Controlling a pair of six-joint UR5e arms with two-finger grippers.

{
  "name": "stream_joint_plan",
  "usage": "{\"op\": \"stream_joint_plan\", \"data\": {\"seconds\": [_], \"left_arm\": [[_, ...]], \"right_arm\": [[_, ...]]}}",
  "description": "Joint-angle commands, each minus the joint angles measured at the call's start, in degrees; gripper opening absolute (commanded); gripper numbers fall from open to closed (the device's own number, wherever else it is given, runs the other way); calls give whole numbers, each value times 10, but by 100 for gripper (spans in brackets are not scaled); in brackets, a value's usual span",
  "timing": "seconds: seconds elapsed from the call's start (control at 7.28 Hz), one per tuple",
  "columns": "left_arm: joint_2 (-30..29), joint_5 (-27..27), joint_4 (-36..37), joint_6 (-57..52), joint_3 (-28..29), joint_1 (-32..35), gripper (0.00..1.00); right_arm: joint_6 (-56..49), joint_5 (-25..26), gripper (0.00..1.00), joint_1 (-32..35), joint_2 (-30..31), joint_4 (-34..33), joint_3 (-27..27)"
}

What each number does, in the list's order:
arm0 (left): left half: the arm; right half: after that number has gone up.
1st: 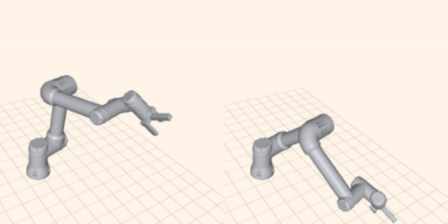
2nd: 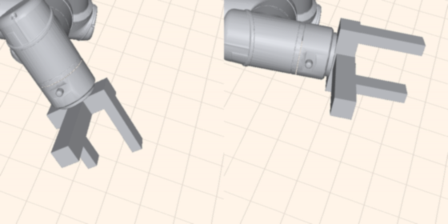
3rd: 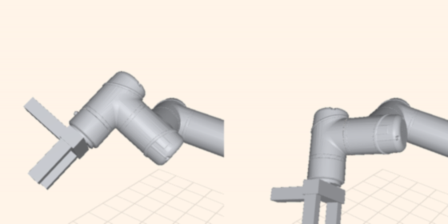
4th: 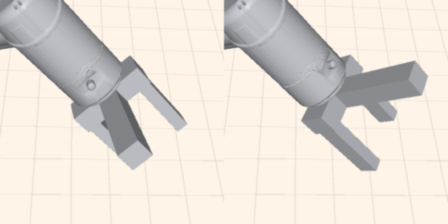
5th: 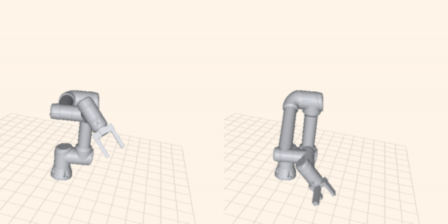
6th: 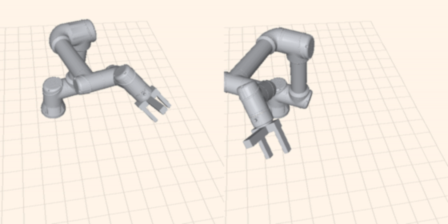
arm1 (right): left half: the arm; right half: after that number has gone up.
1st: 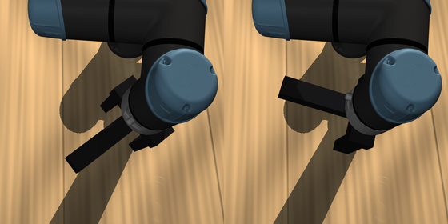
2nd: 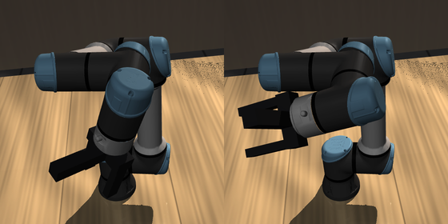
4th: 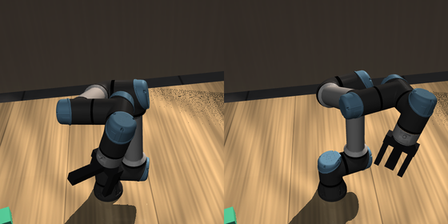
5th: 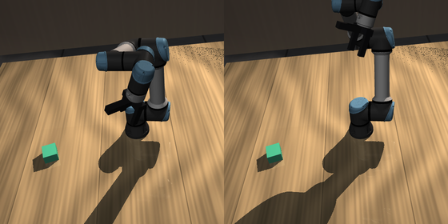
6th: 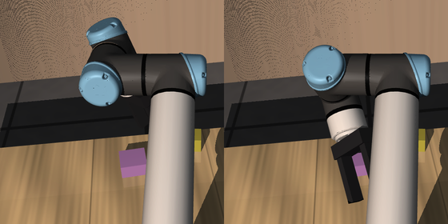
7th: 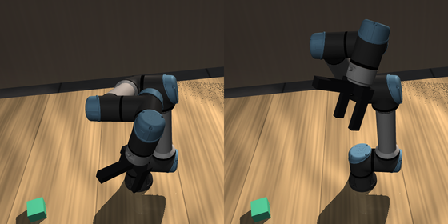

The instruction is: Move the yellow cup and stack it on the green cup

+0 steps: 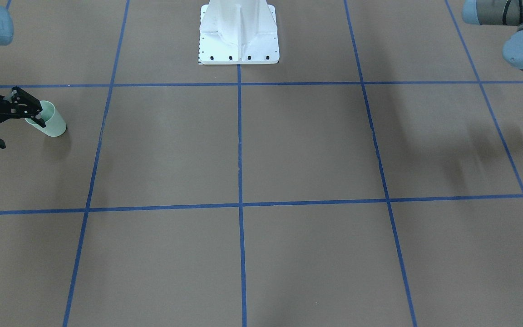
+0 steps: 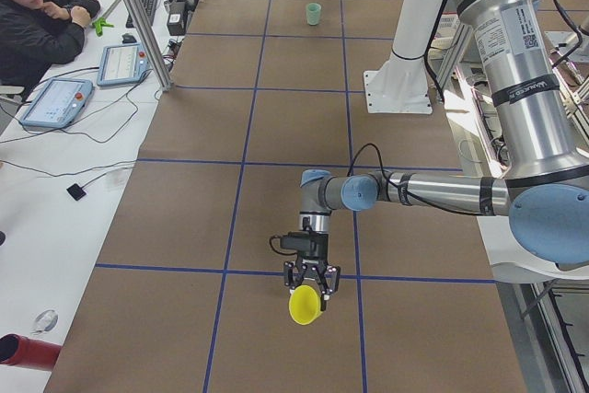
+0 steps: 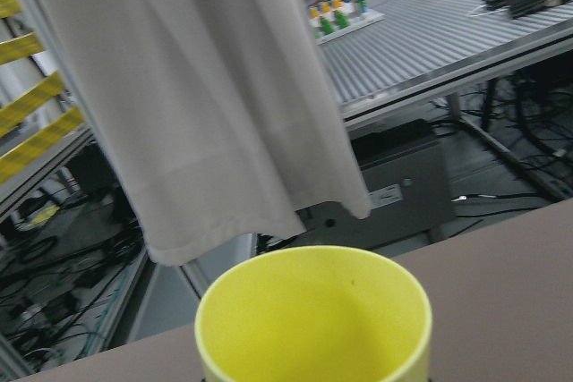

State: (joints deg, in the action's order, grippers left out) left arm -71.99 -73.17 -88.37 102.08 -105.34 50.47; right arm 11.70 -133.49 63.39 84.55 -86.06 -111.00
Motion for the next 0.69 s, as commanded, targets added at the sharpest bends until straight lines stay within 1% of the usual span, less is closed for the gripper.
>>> {"op": "stream_joint_plan", "data": {"seconds": [0.0,0.14,0.27,0.41,0.55], "left_arm": [[-34,26,-177,-153,8,5,16],[-62,26,-233,-221,7,5,16],[-105,26,-246,-255,7,4,16],[-145,26,-246,-275,4,3,12],[-168,26,-247,-304,1,1,10]], "right_arm": [[37,-3,100,36,-3,3,-9],[70,-4,100,43,0,4,-25],[81,-4,100,50,-1,4,-36],[87,-4,100,50,-2,4,-38],[87,-1,100,49,-3,3,-33]]}}
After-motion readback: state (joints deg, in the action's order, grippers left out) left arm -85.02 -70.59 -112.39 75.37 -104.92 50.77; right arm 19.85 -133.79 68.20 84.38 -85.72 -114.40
